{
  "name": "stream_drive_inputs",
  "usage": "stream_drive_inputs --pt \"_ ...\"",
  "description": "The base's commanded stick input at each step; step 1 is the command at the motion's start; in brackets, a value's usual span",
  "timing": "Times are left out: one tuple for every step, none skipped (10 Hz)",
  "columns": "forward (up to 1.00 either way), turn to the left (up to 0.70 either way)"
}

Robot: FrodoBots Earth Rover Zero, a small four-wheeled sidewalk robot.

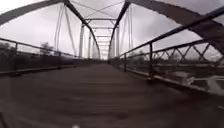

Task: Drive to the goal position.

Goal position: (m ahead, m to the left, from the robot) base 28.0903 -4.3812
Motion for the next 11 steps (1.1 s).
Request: stream_drive_inputs --pt "1.0 0.0" --pt "1.0 0.08" --pt "1.0 0.37" --pt "1.0 0.39" --pt "1.0 0.17" --pt "1.0 0.0" --pt "1.0 0.0" --pt "1.0 0.0" --pt "1.0 0.0" --pt "1.0 0.0" --pt "1.0 0.0"
